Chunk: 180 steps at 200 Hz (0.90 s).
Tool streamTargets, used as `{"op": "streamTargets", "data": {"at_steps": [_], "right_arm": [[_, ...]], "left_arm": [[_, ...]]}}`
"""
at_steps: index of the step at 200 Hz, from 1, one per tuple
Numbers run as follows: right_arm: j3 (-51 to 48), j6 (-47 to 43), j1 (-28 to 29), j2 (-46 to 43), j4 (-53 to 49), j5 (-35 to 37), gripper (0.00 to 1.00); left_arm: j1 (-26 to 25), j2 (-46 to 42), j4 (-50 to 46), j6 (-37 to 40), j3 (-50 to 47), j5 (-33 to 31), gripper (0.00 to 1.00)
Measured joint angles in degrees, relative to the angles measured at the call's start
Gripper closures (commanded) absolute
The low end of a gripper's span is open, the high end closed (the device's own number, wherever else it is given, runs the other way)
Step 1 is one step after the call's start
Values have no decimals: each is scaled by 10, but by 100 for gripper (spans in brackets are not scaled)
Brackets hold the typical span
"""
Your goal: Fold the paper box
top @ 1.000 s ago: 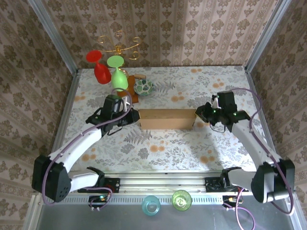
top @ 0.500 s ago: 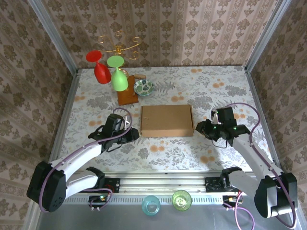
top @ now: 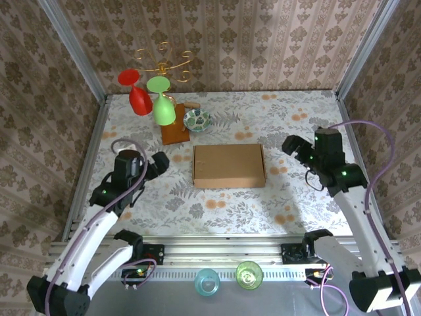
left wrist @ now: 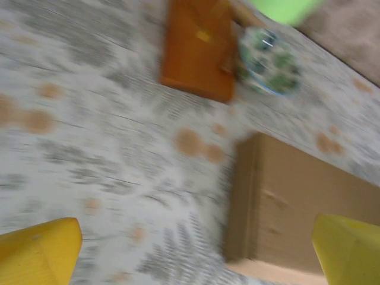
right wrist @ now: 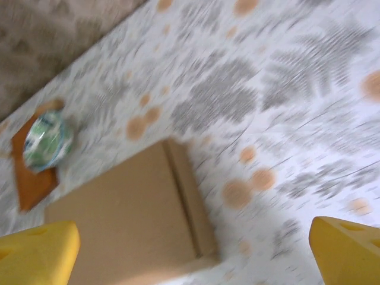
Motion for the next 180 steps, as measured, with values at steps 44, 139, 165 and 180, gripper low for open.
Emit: {"op": "streamTargets", "data": {"at_steps": [44,139,165,180], "right_arm": [[-275,-122,-4,-64,290,199,0],[-292,-315,-32,315,666,87,0],[-308,-329,-48,360,785,50,0],[-332,-331,-49,364,827,47,0]], "left_arm": [[4,12,124,183,-131,-244,0],[170,349,602,418,-186,-36,0],[203,399,737,436,-185,16,0],[221,446,861,436,-235,37,0]]}}
